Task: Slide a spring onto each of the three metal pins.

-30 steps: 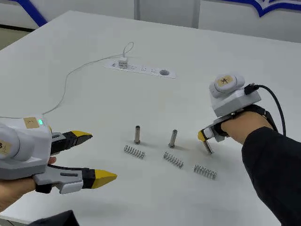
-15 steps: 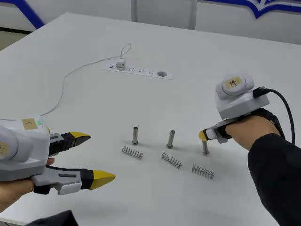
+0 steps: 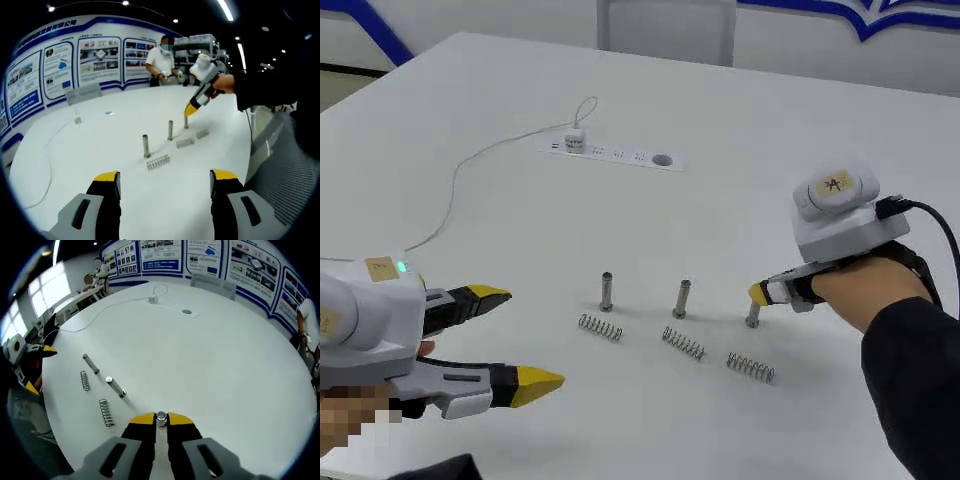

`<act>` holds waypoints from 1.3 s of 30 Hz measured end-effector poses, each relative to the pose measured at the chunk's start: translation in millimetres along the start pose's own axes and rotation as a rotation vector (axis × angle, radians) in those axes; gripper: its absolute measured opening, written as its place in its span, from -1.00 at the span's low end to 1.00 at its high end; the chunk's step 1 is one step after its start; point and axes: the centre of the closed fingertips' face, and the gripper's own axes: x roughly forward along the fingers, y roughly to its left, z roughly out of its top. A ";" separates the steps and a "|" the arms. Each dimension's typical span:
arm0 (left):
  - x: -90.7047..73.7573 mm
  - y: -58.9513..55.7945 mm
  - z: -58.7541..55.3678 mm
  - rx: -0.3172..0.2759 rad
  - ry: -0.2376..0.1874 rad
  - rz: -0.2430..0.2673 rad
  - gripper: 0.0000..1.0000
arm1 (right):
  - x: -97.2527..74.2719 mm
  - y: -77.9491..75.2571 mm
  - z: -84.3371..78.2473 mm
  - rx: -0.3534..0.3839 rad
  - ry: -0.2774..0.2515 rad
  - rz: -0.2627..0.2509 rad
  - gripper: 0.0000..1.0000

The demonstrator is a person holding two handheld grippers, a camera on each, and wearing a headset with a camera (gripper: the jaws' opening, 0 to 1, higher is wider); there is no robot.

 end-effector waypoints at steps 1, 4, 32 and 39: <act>0.1 -0.2 -0.1 0.000 0.001 0.000 0.49 | -0.3 0.3 -0.5 0.000 0.002 0.001 -0.82; 0.3 -0.4 -0.3 0.001 0.003 -0.001 0.48 | -0.4 0.8 -0.7 -0.011 0.003 0.006 -0.82; 0.2 0.1 0.2 -0.001 -0.002 0.000 0.49 | -8.2 1.2 2.4 -0.092 -0.032 0.001 -0.69; -0.3 0.1 -0.3 0.000 -0.001 0.001 0.49 | -16.2 4.1 2.8 -0.091 -0.062 0.014 -0.66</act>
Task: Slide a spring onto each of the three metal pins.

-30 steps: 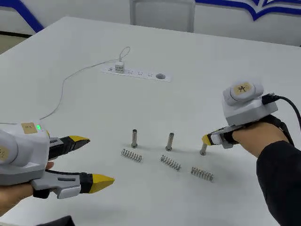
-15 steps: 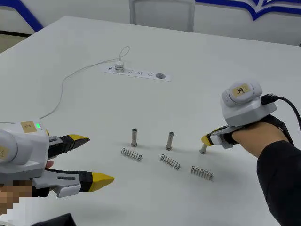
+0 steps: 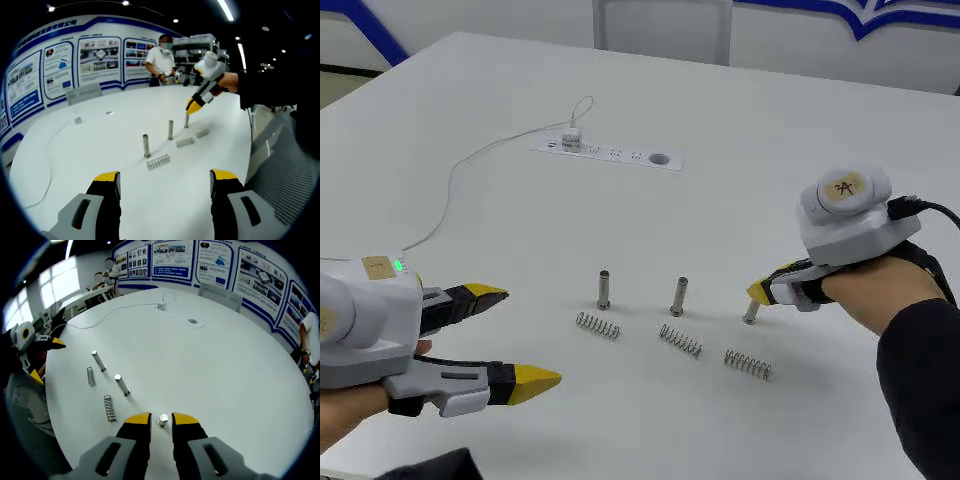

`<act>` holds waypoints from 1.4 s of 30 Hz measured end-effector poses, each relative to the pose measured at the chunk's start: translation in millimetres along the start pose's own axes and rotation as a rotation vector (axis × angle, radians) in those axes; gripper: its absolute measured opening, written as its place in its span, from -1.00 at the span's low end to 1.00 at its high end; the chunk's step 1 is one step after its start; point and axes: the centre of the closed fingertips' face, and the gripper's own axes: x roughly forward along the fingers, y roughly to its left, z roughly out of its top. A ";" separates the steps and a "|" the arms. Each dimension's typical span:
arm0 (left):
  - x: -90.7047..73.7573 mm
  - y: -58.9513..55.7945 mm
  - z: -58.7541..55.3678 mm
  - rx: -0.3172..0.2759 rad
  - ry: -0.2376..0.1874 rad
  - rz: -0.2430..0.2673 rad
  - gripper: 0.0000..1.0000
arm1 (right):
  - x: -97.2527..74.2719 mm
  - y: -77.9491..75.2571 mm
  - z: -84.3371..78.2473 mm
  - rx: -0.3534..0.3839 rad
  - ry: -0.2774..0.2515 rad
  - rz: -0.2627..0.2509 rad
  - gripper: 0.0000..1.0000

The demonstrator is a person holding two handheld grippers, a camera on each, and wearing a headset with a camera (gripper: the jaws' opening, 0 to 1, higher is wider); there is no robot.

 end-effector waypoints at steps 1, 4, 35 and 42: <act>0.0 0.0 -0.1 0.000 0.000 0.000 0.49 | -1.1 0.3 0.0 0.000 -0.004 0.001 -0.66; 0.0 -0.4 -0.2 0.001 0.002 -0.001 0.49 | -4.1 0.8 -1.1 -0.005 -0.016 0.002 -0.65; 0.2 -1.1 -1.4 0.002 0.011 -0.003 0.48 | -6.6 42.9 -65.4 -0.204 -0.008 0.240 -0.62; 0.3 -1.3 -1.7 0.000 0.013 -0.005 0.48 | 1.0 44.2 -75.2 -0.273 0.025 0.259 -0.64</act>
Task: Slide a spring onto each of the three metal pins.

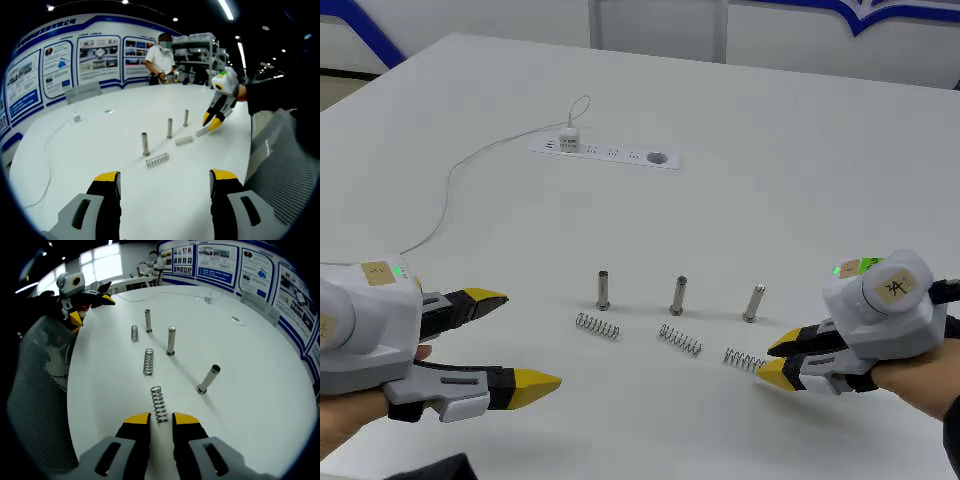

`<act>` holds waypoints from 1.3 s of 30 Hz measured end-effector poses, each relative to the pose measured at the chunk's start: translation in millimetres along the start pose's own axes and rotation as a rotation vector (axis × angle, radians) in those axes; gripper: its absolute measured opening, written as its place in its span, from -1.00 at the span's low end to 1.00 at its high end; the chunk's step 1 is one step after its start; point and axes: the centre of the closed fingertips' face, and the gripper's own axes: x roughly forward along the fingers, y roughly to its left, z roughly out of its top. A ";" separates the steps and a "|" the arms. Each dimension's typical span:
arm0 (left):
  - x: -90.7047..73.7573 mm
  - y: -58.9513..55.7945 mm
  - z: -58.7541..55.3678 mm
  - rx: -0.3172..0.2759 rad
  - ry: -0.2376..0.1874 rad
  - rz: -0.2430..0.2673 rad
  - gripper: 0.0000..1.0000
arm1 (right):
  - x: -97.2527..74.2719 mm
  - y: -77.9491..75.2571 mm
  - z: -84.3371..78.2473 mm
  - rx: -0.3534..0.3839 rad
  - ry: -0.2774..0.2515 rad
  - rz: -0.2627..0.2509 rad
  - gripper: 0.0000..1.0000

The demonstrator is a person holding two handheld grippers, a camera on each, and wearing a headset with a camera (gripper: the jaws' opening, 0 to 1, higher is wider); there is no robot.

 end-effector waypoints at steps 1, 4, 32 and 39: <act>0.1 -0.1 -0.2 -0.001 0.001 -0.001 0.48 | 1.3 -0.2 -1.5 -0.018 0.005 0.004 -0.65; 0.3 -0.2 -0.6 -0.001 0.002 -0.002 0.47 | 4.1 -0.1 -5.0 -0.041 0.020 0.013 -0.67; 3.9 -15.4 7.0 0.043 0.005 -0.070 0.34 | -2.2 10.2 5.5 -0.098 0.020 0.048 -0.78; 7.9 -30.5 20.7 0.085 0.000 -0.136 0.29 | -5.7 19.9 20.5 -0.115 0.013 0.072 -0.78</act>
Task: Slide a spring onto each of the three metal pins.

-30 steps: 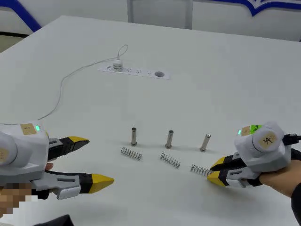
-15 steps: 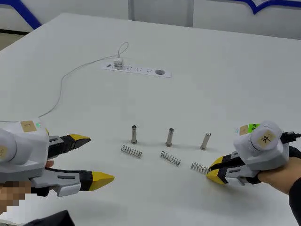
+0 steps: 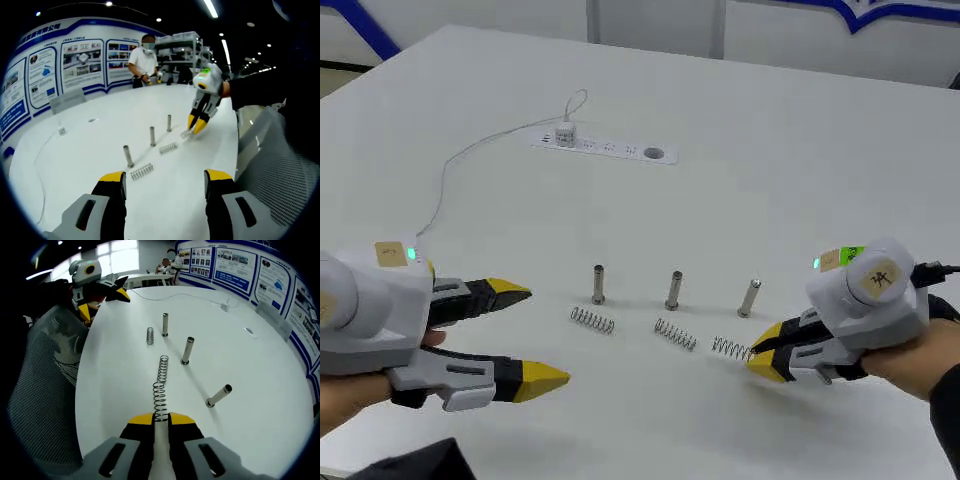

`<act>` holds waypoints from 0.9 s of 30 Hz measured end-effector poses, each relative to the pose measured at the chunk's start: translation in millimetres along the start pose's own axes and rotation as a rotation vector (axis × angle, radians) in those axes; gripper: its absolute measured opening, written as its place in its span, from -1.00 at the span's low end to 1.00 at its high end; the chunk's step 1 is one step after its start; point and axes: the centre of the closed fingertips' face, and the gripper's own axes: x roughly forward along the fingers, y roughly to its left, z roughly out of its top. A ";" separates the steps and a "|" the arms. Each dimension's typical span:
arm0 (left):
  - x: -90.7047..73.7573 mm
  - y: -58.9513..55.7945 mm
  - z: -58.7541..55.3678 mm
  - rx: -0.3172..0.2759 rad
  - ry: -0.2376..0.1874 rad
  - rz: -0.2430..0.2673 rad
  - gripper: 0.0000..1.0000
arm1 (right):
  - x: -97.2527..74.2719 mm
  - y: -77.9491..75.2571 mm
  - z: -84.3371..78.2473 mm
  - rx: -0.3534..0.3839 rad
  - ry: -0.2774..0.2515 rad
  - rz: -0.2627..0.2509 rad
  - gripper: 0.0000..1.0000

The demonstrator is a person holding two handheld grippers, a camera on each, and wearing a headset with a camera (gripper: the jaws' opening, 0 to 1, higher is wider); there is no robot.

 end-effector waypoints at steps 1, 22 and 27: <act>1.4 -1.9 1.5 0.007 0.002 -0.009 0.28 | -0.4 1.6 2.7 -0.001 -0.003 0.006 -0.78; 30.1 -20.5 43.9 0.145 0.022 -0.176 0.18 | -7.7 18.4 40.4 -0.088 -0.006 0.060 -0.77; 43.7 -26.3 47.0 0.156 0.016 -0.199 0.17 | -8.3 21.5 46.8 -0.108 -0.006 0.067 -0.77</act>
